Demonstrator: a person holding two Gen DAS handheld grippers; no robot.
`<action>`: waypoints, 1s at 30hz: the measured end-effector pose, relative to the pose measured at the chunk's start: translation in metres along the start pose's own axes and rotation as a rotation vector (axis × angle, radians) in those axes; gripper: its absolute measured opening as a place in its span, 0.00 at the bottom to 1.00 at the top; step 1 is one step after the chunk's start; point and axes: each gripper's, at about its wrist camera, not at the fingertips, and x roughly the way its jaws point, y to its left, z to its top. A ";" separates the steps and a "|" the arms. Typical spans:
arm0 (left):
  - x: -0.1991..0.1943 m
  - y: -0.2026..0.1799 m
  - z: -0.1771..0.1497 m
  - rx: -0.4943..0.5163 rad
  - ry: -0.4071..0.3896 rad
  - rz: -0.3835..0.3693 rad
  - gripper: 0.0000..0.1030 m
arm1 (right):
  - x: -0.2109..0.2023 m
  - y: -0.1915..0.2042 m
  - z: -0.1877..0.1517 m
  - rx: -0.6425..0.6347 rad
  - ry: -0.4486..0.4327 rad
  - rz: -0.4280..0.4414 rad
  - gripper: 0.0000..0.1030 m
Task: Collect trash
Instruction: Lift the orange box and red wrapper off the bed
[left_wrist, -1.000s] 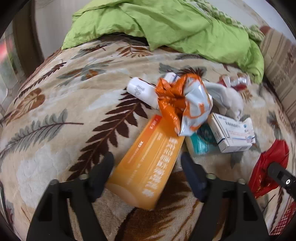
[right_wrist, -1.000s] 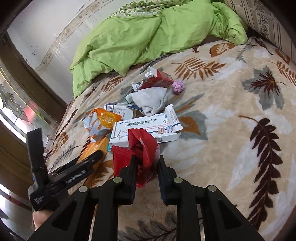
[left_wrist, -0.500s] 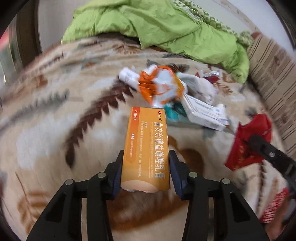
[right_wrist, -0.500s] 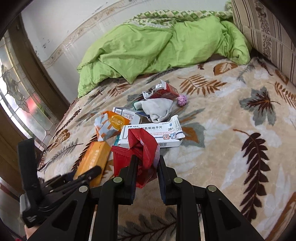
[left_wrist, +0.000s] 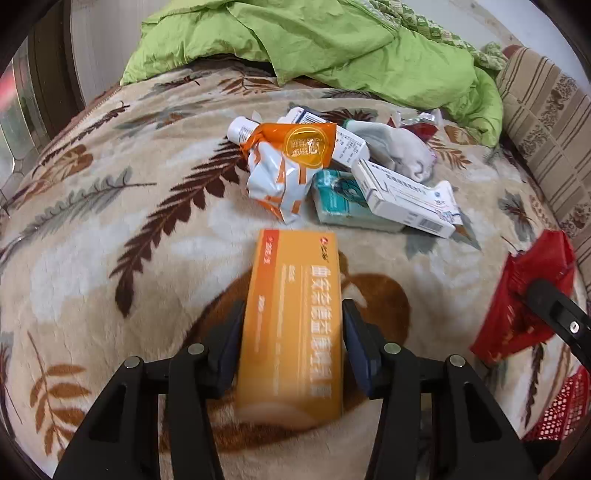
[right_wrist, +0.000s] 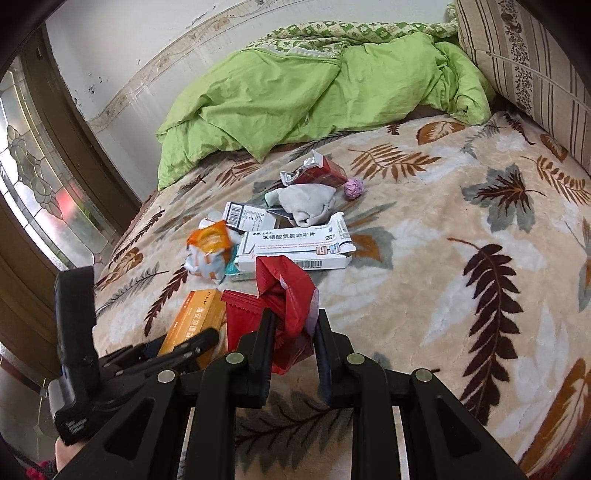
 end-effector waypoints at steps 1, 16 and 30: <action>0.000 0.000 0.000 0.004 -0.003 0.004 0.45 | 0.000 0.000 0.000 0.002 0.000 -0.001 0.21; -0.062 -0.008 -0.004 0.048 -0.291 0.129 0.44 | -0.010 0.010 0.003 -0.050 -0.083 -0.044 0.21; -0.067 -0.015 -0.006 0.096 -0.328 0.156 0.44 | -0.006 0.017 0.003 -0.082 -0.091 -0.052 0.21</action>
